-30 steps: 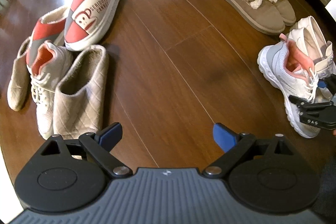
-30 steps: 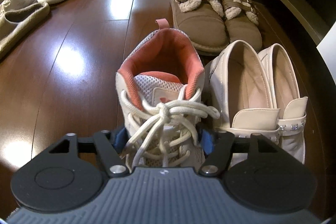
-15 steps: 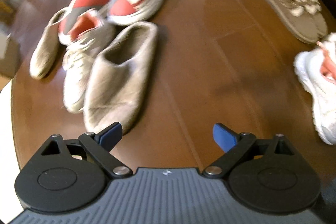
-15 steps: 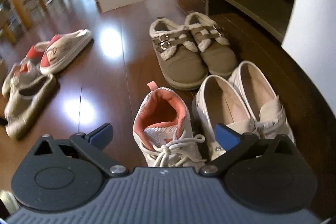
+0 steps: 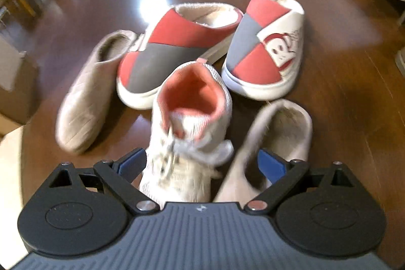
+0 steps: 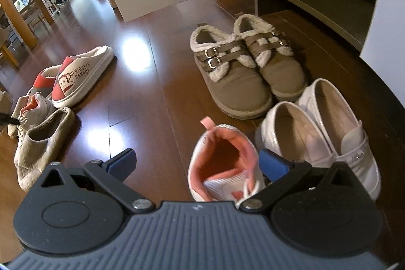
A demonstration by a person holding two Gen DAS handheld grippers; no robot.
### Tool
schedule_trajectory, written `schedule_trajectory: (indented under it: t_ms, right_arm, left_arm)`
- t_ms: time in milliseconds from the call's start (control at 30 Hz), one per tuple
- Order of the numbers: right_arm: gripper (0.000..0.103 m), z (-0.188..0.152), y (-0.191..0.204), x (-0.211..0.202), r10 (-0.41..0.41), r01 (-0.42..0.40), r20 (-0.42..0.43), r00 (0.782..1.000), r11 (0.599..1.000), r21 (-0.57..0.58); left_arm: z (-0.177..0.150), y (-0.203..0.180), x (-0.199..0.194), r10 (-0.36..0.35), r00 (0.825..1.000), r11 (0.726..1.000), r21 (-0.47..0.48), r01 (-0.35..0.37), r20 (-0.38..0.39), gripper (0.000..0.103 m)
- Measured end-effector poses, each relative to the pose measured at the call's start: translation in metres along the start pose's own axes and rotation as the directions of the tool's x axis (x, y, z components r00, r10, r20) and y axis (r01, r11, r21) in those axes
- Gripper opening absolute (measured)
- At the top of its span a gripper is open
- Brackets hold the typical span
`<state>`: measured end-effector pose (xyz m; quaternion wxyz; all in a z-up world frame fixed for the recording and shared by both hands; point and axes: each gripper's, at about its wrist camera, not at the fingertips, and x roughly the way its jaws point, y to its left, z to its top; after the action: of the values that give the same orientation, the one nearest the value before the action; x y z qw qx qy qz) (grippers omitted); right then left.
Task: Organize scattered shoes
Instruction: 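Grasp the second white pink-lined sneaker by its heel with the left gripper, then carry the second sneaker next to the first and set it down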
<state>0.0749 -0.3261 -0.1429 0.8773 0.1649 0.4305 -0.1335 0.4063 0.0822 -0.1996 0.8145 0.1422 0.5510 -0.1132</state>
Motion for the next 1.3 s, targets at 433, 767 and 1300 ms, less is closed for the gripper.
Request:
schedule_trajectory:
  t_ms: [433,767,1300]
  right_arm:
    - [0.102,-0.011,0.015,-0.005,0.005,-0.006,-0.011,1.000,0.997,-0.075]
    - [0.102,-0.021,-0.002,-0.041,0.101,-0.103,0.053,0.993,0.994,0.039]
    - [0.102,-0.074,-0.084,-0.121,-0.061,0.058,0.020,0.998,0.987,0.147]
  left_arm:
    - [-0.001,0.013,-0.010,0.097,0.991,0.992,-0.094,-0.089,0.088,0.068]
    - [-0.029,-0.111,-0.144,-0.070,0.997,0.998,0.002,0.070,0.022,0.072]
    - [-0.148,-0.295,-0.147,-0.234,0.928,0.932,0.205,0.299,-0.290,0.082]
